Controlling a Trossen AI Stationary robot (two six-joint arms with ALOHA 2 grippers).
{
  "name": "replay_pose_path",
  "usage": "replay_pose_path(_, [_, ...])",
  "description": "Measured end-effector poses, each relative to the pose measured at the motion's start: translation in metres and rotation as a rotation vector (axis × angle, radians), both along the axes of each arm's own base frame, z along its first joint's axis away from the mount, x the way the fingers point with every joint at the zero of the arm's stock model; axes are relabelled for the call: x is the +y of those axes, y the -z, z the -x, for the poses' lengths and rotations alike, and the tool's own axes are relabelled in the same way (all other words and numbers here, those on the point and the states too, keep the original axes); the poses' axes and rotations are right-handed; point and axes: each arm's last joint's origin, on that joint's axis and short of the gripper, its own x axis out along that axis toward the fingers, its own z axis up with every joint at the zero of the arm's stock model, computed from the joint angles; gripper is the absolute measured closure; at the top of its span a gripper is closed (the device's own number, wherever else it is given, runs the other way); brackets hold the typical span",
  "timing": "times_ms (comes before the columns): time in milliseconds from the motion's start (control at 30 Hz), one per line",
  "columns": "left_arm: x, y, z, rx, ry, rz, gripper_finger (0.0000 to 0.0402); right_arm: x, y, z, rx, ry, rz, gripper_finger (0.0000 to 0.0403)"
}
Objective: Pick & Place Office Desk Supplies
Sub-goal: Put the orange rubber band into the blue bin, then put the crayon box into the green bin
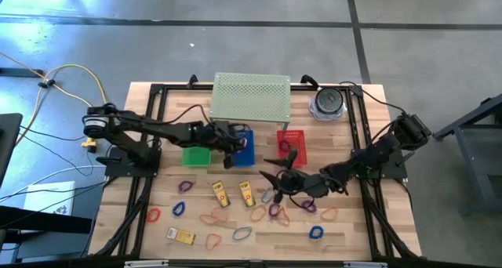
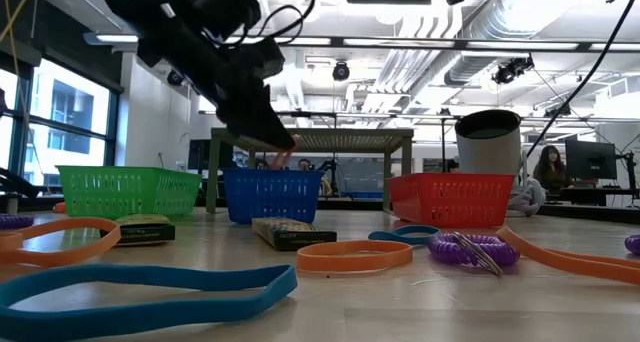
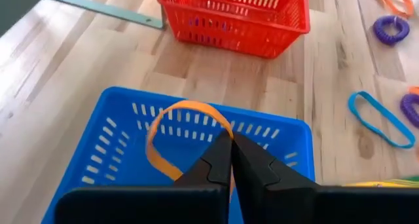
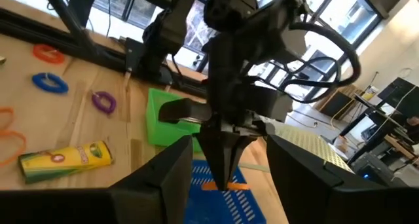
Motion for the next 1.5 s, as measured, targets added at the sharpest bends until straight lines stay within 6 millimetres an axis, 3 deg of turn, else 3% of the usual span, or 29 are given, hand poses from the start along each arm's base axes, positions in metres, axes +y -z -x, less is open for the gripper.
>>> replay_pose_path(200, [-0.001,0.004,0.001,0.039,-0.037,-0.008,0.0369,0.001,0.000,0.000,-0.006,-0.026,-0.028,0.0217])
replay_pose_path(467, [-0.007,0.002,0.000,0.039,-0.056,-0.043,0.0294,0.001,0.000,-0.001,-0.004,-0.041,-0.030,0.0220])
replay_pose_path(667, [-0.011,-0.005,-0.004,0.056,-0.052,-0.115,0.0262,0.001,0.002,0.000,0.009,-0.040,-0.023,0.0220])
replay_pose_path(800, [-0.017,-0.022,-0.006,0.132,-0.007,-0.161,0.0261,0.001,0.003,0.000,0.020,-0.038,-0.020,0.0220])
replay_pose_path(1000, [-0.053,-0.044,0.000,0.346,0.246,-0.301,0.0262,0.001,0.004,0.000,0.030,-0.037,-0.031,0.0220])
replay_pose_path(1167, [-0.084,-0.044,0.014,0.460,0.466,-0.372,0.0262,0.001,0.005,0.000,0.031,-0.036,-0.034,0.0220])
replay_pose_path(1333, [-0.106,-0.039,0.029,0.562,0.559,-0.384,0.0262,0.001,0.005,0.000,0.027,-0.040,-0.049,0.0220])
replay_pose_path(1500, [-0.121,-0.040,0.033,0.540,0.567,-0.363,0.0262,0.001,0.005,0.000,0.023,-0.041,-0.059,0.0220])
